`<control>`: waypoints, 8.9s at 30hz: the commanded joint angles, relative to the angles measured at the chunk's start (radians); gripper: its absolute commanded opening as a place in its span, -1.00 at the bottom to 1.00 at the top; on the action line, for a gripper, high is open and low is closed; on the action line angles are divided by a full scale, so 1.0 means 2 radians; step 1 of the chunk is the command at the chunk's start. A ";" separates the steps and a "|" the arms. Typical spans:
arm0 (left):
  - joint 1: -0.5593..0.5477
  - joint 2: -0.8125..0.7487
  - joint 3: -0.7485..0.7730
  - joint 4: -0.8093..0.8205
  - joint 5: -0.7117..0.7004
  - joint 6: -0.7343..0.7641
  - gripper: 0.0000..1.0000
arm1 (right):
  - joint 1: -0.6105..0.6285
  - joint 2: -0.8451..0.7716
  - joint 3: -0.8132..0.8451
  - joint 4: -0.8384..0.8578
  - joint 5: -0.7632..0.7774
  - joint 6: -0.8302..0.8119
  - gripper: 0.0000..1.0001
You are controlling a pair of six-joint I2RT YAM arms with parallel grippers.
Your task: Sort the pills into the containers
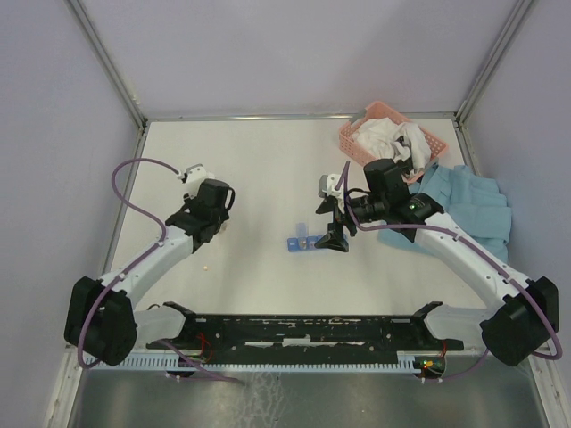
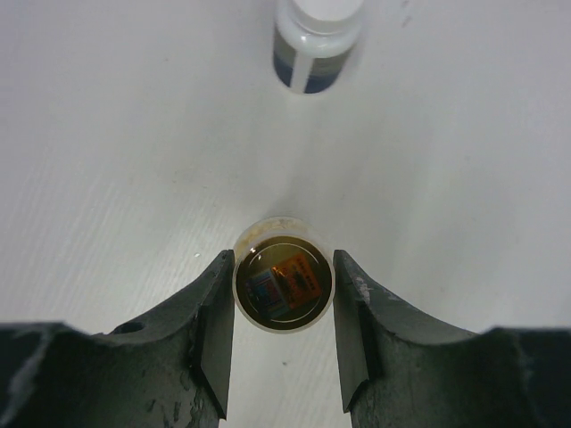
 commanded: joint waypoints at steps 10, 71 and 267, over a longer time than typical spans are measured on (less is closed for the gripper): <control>0.087 0.090 0.056 0.039 -0.002 0.042 -0.88 | 0.000 -0.006 0.020 0.005 -0.002 -0.008 0.99; 0.038 0.228 -0.050 0.438 0.498 -0.006 0.08 | 0.001 0.250 0.021 -0.046 0.198 -0.244 0.64; -0.024 0.278 -0.011 0.356 0.477 0.012 -0.15 | 0.066 0.329 0.188 -0.052 0.251 0.072 -0.72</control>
